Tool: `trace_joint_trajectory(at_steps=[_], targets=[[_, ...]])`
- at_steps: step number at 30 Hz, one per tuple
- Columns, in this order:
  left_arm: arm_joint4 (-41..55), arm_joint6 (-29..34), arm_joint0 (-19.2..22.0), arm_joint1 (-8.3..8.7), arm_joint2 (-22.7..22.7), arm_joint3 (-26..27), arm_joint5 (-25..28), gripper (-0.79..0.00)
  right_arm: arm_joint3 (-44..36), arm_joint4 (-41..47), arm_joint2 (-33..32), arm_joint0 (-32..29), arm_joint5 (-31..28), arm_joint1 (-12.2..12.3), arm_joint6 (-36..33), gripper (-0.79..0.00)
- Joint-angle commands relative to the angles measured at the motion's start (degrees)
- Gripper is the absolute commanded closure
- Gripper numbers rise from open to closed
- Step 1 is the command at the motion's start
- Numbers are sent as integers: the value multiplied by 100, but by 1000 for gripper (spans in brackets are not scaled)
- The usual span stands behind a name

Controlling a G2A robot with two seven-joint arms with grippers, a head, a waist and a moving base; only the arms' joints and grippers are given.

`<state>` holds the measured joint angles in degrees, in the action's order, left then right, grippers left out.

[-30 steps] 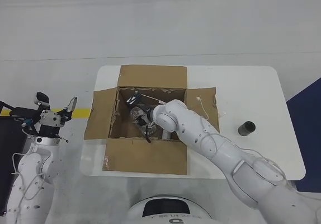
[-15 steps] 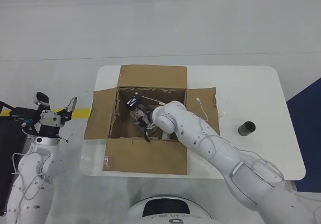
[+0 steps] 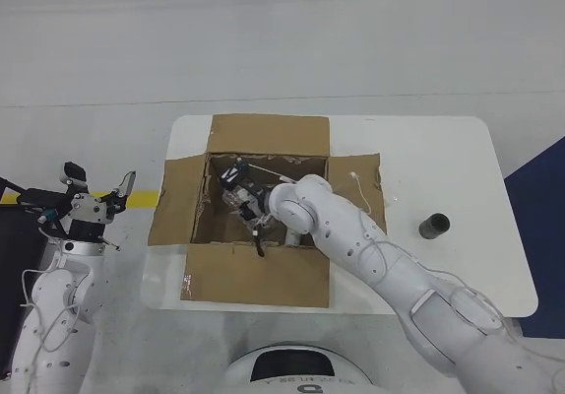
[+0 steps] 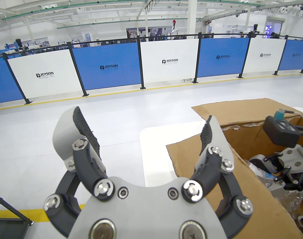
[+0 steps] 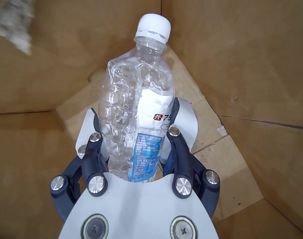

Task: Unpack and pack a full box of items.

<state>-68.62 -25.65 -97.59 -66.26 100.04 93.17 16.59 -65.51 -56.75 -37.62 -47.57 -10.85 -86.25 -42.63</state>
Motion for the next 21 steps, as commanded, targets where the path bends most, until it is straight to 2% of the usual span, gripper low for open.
trace_joint_trajectory(at_steps=[1, 4, 7, 14, 21], targets=[[0, 0, 0, 0, 0, 0, 0, -785, -560, -161, -242, -275, -107, 146, 1, 0], [0, 0, 0, 0, 0, 0, 0, -785, -1565, -509, -691, -828, -377, 394, 147, 0], [0, 0, 0, 0, 0, 0, 0, -785, -2714, -909, -1288, -1570, -784, 654, 693, 0], [0, 0, 0, 0, 0, 0, 0, -785, -4747, -1751, -2742, -3345, -1485, 1077, 2674, 0], [0, 0, 0, 0, 0, 0, 0, -785, -6279, -2097, -4513, -5592, -1328, 1315, 4714, 0]])
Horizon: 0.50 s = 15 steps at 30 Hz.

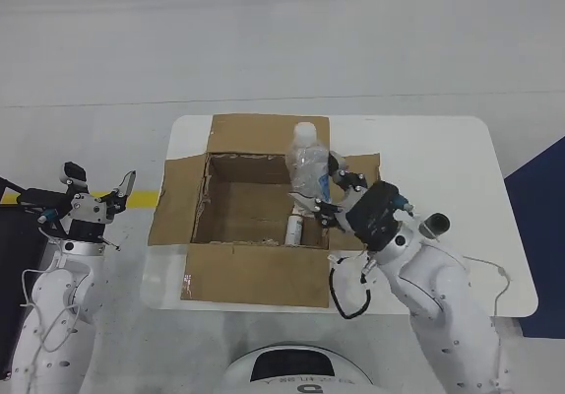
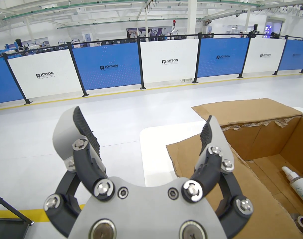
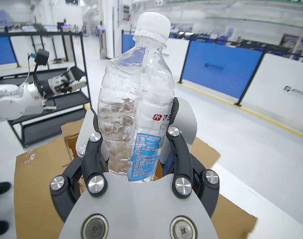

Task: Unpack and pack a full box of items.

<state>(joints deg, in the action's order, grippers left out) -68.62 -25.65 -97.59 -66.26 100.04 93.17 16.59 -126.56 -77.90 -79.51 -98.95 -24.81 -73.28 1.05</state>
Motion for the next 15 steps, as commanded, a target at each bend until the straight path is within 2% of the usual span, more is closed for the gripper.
trace_joint_trajectory(at_steps=[1, 5, 7, 10, 15], targets=[[0, 0, 0, 0, 0, 0, 0, -785, -302, 51, -593, -799, 167, 32, 653, 0], [0, 0, 0, 0, 0, 0, 0, -785, -383, 540, -1562, -2064, 547, 39, 1684, 0], [0, 0, 0, 0, 0, 0, 0, -785, -194, 1102, -1987, -2551, 615, 28, 1897, 0], [0, 0, 0, 0, 0, 0, 0, -785, 153, 2129, -2519, -2889, 782, 11, 1597, 0], [0, 0, 0, 0, 0, 0, 0, -785, 981, 3561, -3023, -2822, 1039, 9, 717, 0]])
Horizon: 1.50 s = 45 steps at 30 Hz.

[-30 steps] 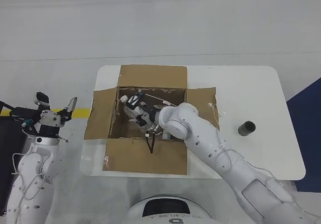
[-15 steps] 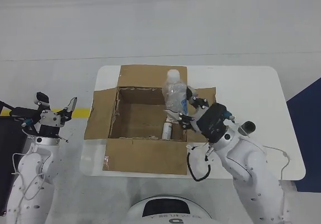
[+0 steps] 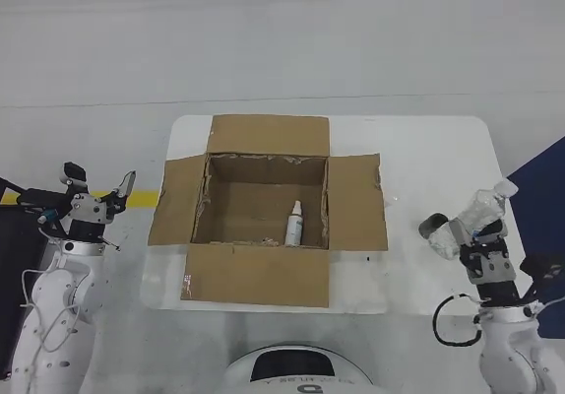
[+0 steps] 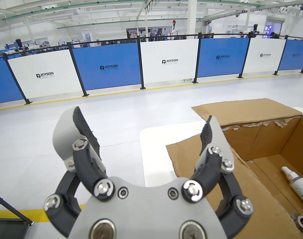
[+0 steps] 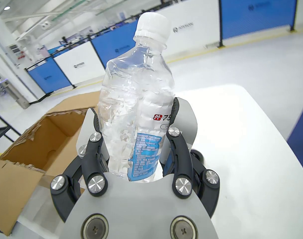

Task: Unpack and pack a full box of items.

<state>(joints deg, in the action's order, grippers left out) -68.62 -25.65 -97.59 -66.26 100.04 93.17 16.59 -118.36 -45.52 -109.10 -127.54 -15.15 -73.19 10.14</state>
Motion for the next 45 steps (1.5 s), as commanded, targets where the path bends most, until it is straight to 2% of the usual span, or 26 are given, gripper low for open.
trace_joint_trajectory(at_steps=[1, 9, 15, 16, 17, 19, 20, 22, 23, 24, 25, 29, 38, 42, 45], targets=[[0, 0, 0, 0, 0, 0, 0, -785, 329, 574, -119, 85, 163, -1, -376, 0], [0, 0, 0, 0, 0, 0, 0, -785, 1525, 1523, -197, 972, 569, 76, -2178, 0], [0, 0, 0, 0, 0, 0, 0, -785, 1985, 1724, -196, 1413, 578, 120, -2763, -22], [0, 0, 0, 0, 0, 0, 0, -785, 2026, 1768, -207, 1457, 578, 125, -2822, -58], [0, 0, 0, 0, 0, 0, 0, -785, 2071, 1790, -222, 1491, 587, 130, -2863, -132], [0, 0, 0, 0, 0, 0, 0, -785, 2129, 1829, -243, 1546, 599, 137, -2917, -209], [0, 0, 0, 0, 0, 0, 0, -785, 2151, 1830, -259, 1563, 620, 140, -2930, -286], [0, 0, 0, 0, 0, 0, 0, -785, 2135, 1843, -281, 1586, 630, 144, -2941, -391], [0, 0, 0, 0, 0, 0, 0, -785, 2102, 1842, -293, 1580, 624, 146, -2940, -517], [0, 0, 0, 0, 0, 0, 0, -785, 2044, 1832, -313, 1570, 616, 146, -2905, -763], [0, 0, 0, 0, 0, 0, 0, -785, 1986, 1813, -323, 1544, 613, 146, -2876, -785], [0, 0, 0, 0, 0, 0, 0, -785, 1556, 1783, -337, 1383, 459, 134, -2701, -785], [0, 0, 0, 0, 0, 0, 0, -785, -15, 987, -109, 1022, 1010, 96, -2516, -785], [0, 0, 0, 0, 0, 0, 0, -785, -746, 308, 287, 1022, 691, 96, -2294, -785], [0, 0, 0, 0, 0, 0, 0, -785, -1047, -323, 800, 1319, 313, 124, -2474, -785]])
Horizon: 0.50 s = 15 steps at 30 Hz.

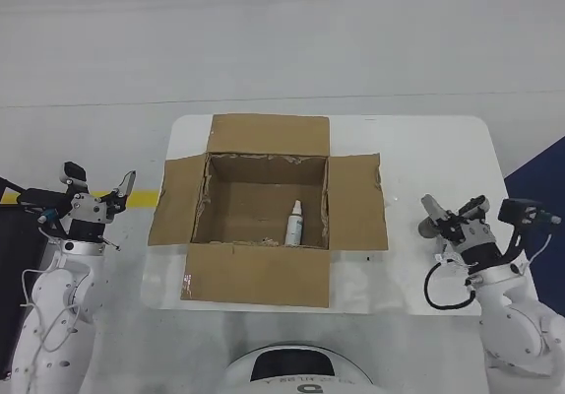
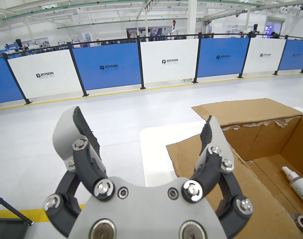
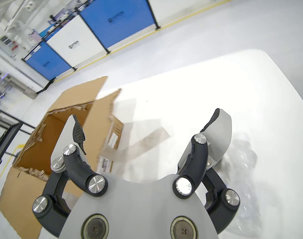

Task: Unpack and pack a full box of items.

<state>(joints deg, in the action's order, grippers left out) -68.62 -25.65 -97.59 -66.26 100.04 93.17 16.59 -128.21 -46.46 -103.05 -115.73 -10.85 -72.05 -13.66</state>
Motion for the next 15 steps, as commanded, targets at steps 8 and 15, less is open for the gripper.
trace_joint_trajectory(at_steps=[8, 15], targets=[[0, 0, 0, 0, 0, 0, 0, -785, 562, -832, 2108, 2207, -843, 32, -1493, -785], [0, 0, 0, 0, 0, 0, 0, -785, 2130, -709, 3801, 4305, 303, -189, -3190, -785]])
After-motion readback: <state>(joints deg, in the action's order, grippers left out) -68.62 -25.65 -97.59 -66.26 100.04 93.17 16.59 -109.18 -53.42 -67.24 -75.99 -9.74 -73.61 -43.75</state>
